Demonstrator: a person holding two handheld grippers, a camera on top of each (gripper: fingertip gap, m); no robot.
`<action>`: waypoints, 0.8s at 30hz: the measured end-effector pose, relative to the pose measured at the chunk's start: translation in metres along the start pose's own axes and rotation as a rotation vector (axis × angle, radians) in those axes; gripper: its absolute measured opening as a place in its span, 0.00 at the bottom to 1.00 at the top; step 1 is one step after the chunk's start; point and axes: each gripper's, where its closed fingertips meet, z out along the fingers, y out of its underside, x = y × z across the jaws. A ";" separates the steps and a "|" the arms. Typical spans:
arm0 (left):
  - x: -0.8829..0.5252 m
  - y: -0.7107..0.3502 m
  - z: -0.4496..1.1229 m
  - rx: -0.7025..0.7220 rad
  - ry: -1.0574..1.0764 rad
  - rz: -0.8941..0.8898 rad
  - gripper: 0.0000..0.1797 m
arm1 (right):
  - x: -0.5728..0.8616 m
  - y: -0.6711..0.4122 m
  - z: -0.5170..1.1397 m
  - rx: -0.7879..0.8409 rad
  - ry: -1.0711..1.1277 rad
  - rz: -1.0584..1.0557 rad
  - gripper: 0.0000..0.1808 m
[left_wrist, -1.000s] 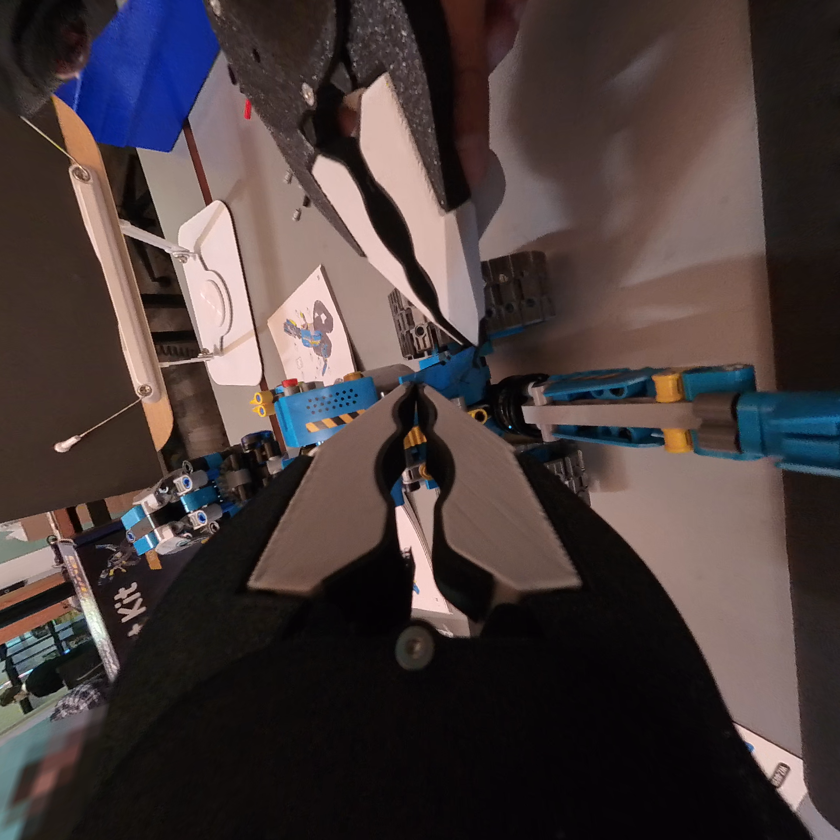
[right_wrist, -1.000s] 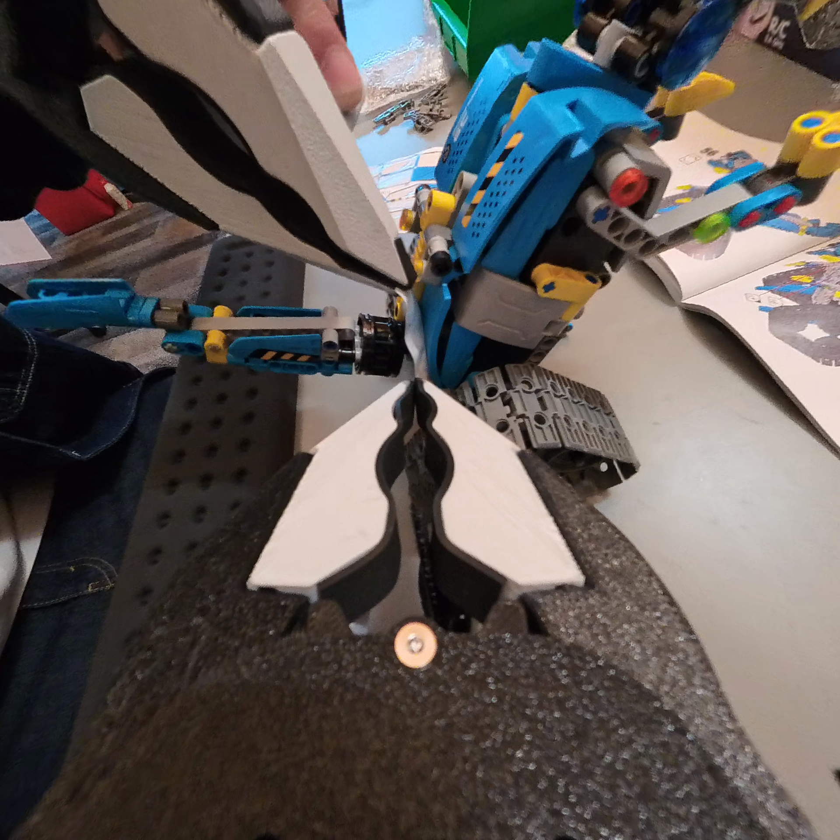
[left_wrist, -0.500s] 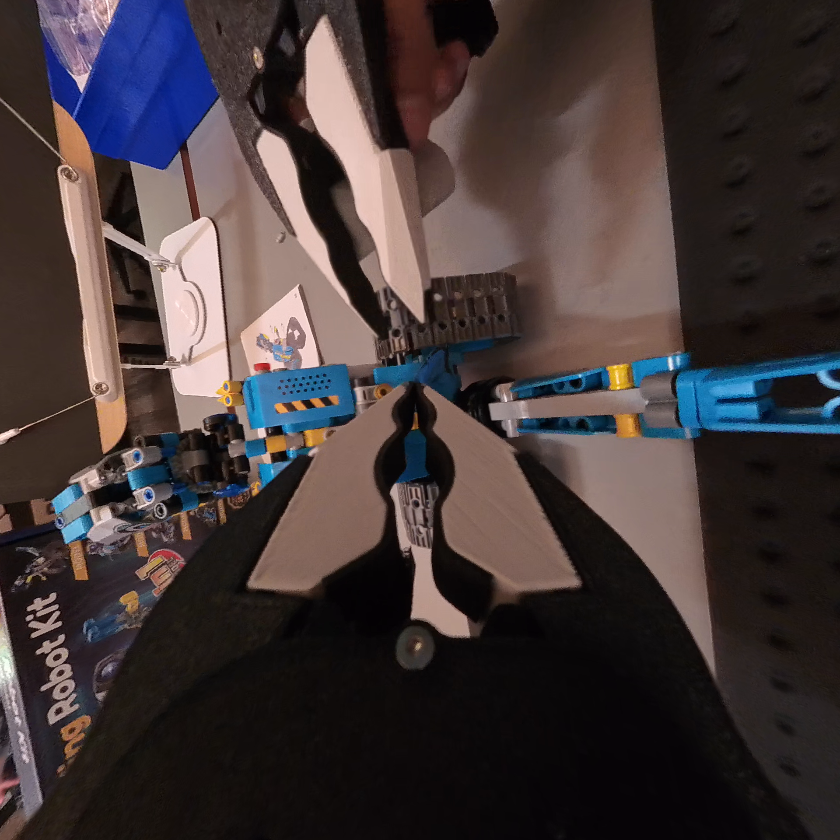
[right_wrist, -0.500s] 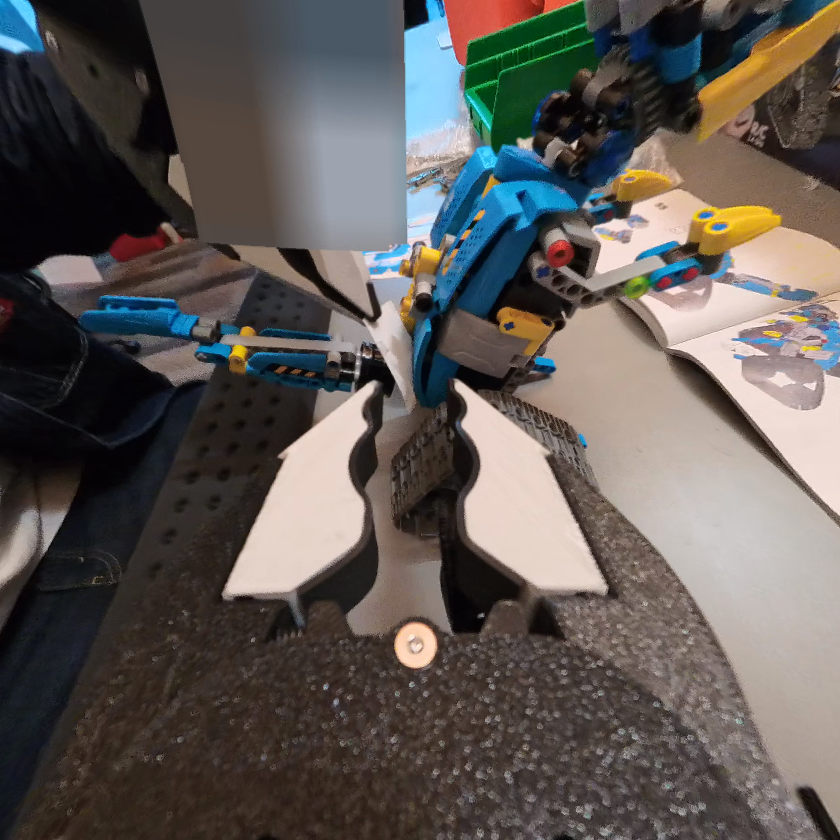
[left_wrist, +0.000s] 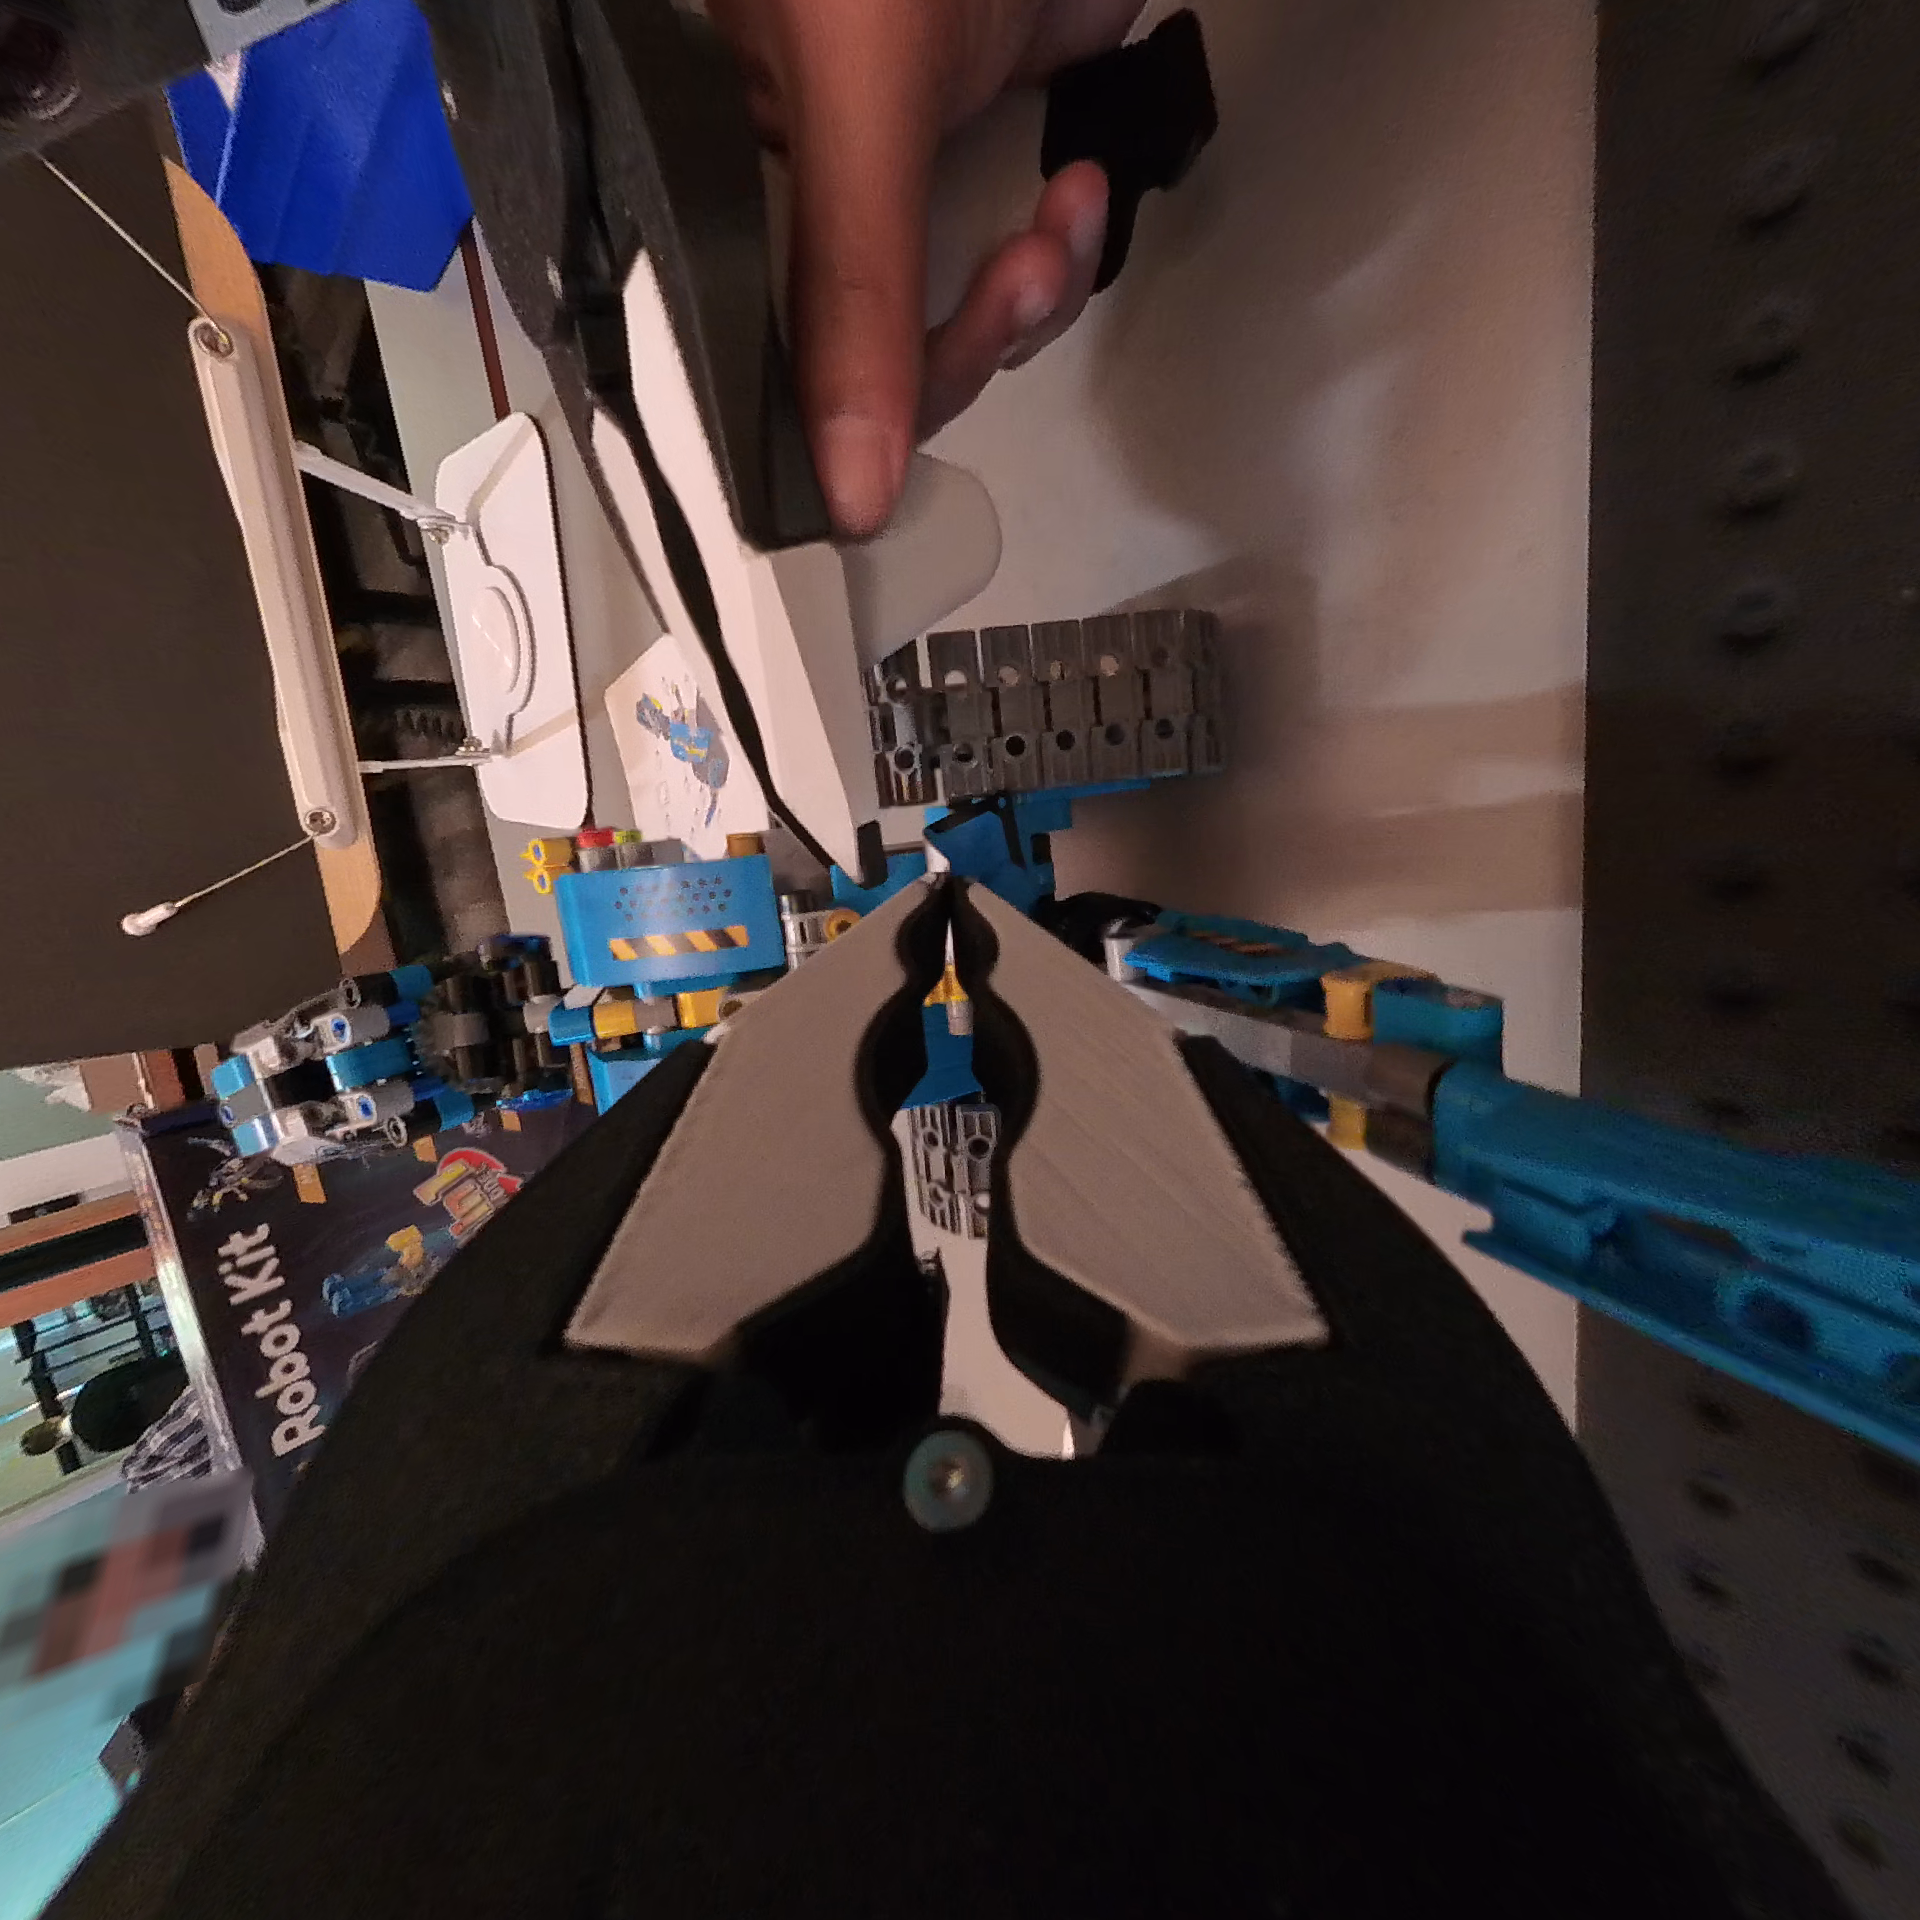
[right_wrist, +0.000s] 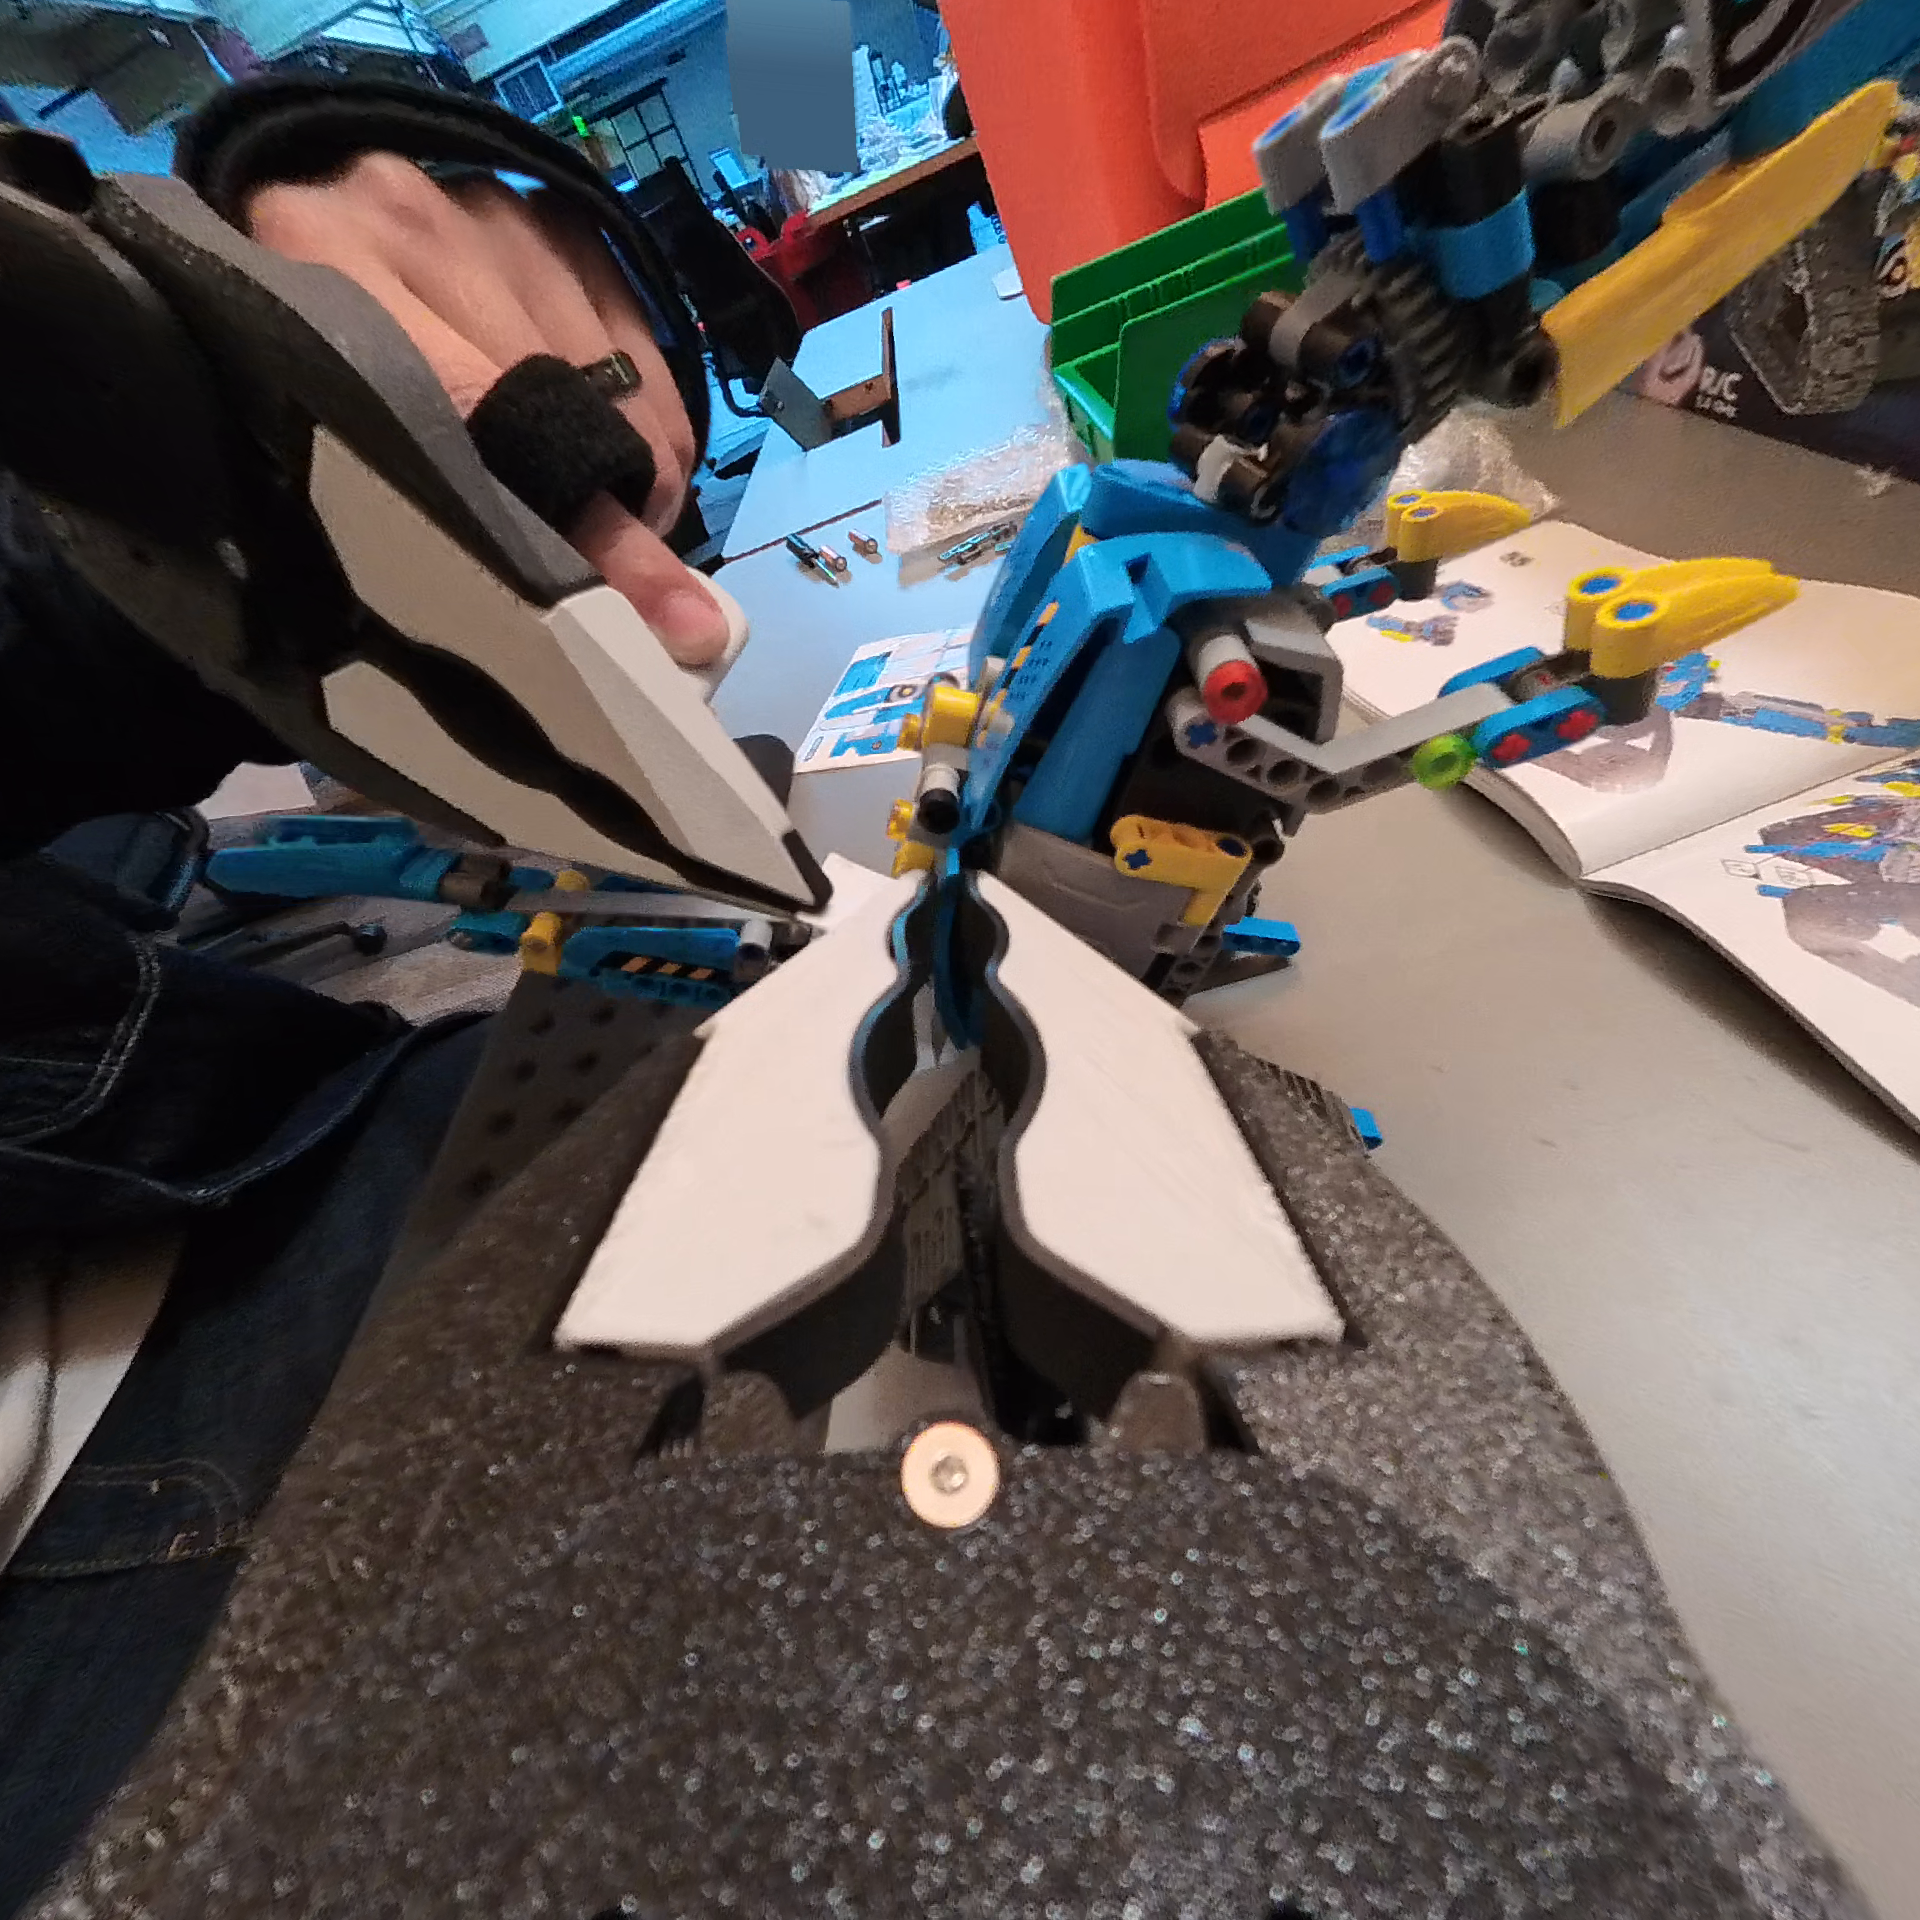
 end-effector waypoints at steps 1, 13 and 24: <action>0.000 0.001 0.000 -0.014 0.000 0.001 0.00 | 0.000 0.000 0.001 -0.003 0.010 0.003 0.02; -0.018 -0.020 -0.035 -0.025 0.071 -0.087 0.00 | 0.012 -0.010 -0.017 -0.001 0.122 -0.049 0.06; -0.019 -0.020 -0.036 -0.145 0.335 -0.117 0.00 | -0.053 -0.021 -0.021 0.018 0.046 -0.500 0.11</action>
